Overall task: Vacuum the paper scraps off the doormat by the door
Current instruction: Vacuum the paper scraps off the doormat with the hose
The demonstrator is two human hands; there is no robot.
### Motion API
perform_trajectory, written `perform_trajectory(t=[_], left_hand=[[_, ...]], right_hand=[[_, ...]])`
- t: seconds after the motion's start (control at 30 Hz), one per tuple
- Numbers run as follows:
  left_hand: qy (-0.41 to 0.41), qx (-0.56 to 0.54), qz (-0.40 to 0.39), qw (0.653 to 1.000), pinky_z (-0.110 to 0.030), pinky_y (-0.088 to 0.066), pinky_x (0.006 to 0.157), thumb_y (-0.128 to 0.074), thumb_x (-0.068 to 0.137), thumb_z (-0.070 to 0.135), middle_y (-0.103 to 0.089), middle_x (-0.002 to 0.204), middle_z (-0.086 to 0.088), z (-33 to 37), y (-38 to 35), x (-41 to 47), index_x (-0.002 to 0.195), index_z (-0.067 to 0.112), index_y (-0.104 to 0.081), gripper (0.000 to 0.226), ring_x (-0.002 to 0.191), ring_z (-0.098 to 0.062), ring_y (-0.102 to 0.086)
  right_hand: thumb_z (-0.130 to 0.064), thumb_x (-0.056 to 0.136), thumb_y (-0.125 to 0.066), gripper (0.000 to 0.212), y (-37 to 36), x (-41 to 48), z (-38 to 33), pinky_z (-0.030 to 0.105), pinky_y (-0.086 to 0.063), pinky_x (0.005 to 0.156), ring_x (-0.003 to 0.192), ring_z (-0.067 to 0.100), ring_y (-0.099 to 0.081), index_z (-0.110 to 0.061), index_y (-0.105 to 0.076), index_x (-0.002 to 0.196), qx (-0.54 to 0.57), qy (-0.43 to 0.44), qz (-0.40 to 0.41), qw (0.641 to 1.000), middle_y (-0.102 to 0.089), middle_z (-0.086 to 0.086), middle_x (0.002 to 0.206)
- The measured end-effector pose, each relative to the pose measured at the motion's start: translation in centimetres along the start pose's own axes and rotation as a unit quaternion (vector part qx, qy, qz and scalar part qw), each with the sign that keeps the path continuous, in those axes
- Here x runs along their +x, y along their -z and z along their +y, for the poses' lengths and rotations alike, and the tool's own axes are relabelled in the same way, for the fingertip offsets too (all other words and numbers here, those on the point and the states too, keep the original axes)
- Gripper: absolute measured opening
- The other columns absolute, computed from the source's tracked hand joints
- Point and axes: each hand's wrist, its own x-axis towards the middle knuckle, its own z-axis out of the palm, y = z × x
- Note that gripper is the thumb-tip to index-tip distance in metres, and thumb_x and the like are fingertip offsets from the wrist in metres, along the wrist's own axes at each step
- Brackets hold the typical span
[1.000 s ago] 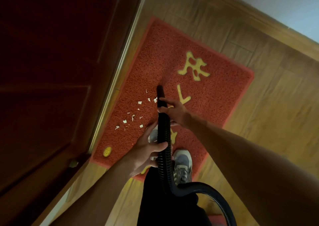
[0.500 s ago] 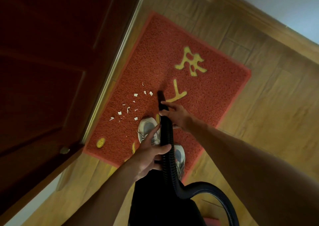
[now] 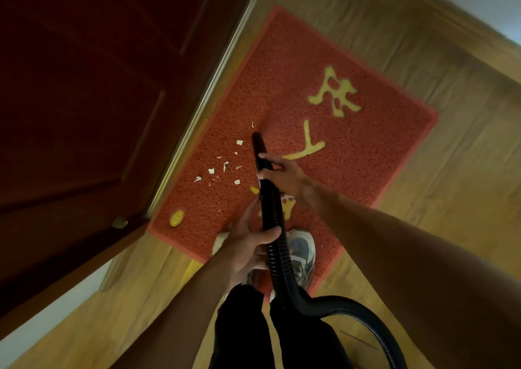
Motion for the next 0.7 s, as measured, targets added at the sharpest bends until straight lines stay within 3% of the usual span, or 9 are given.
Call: perform_trajectory(t=[0.13,0.27,0.43,0.6,0.7], left_hand=[[-0.008,0.01,-0.011,1.0,-0.046,-0.059,0.07,-0.065,0.088,0.005,-0.075,0.105,-0.015,0.3,1.4,0.4,0.145,0.05,-0.033,0.08,0.092,-0.037,-0.072],[-0.013,0.032,-0.013,0.999,-0.063,-0.051,0.09,-0.067,0.088,0.006,-0.072,0.114,-0.017,0.9,2.7,1.1,0.143,0.054,-0.033,0.08,0.106,-0.04,-0.069],[-0.027,0.038,-0.022,0.999,-0.068,-0.046,0.094,-0.066,0.088,0.005,-0.073,0.113,-0.016,1.6,4.3,1.6,0.144,0.054,-0.031,0.082,0.101,-0.039,-0.071],[-0.025,0.019,-0.033,0.999,-0.058,-0.054,0.083,-0.066,0.089,0.005,-0.074,0.108,-0.016,0.4,5.9,0.6,0.141,0.056,-0.033,0.08,0.095,-0.038,-0.072],[-0.014,0.006,-0.034,0.999,-0.06,-0.053,0.084,-0.066,0.088,0.005,-0.073,0.109,-0.019,-0.6,6.8,-0.8,0.143,0.054,-0.034,0.08,0.101,-0.042,-0.07]], right_hand=[[-0.016,0.09,-0.066,0.053,-1.0,0.9,-0.3,0.028,-0.055,0.065,0.074,0.01,-0.065,-0.034,-0.053,0.138,-0.023,0.015,0.012,1.0,-0.066,-0.002,0.094],[-0.017,0.09,-0.065,0.053,-1.6,2.1,-0.8,0.04,-0.058,0.078,0.077,0.012,-0.065,-0.034,-0.052,0.139,-0.027,0.021,0.023,0.999,-0.064,-0.001,0.091],[-0.018,0.091,-0.065,0.053,-2.9,2.7,-1.8,0.025,-0.057,0.059,0.077,0.009,-0.066,-0.033,-0.051,0.14,-0.036,0.032,0.03,0.998,-0.064,-0.002,0.093],[-0.018,0.091,-0.065,0.052,-4.8,1.7,-0.8,0.028,-0.058,0.065,0.081,0.011,-0.066,-0.034,-0.051,0.138,-0.038,0.025,0.034,0.998,-0.066,0.003,0.101],[-0.018,0.092,-0.063,0.053,-5.9,0.5,-0.1,0.018,-0.049,0.047,0.075,0.007,-0.064,-0.033,-0.049,0.14,-0.043,0.013,0.019,0.999,-0.064,-0.001,0.094]])
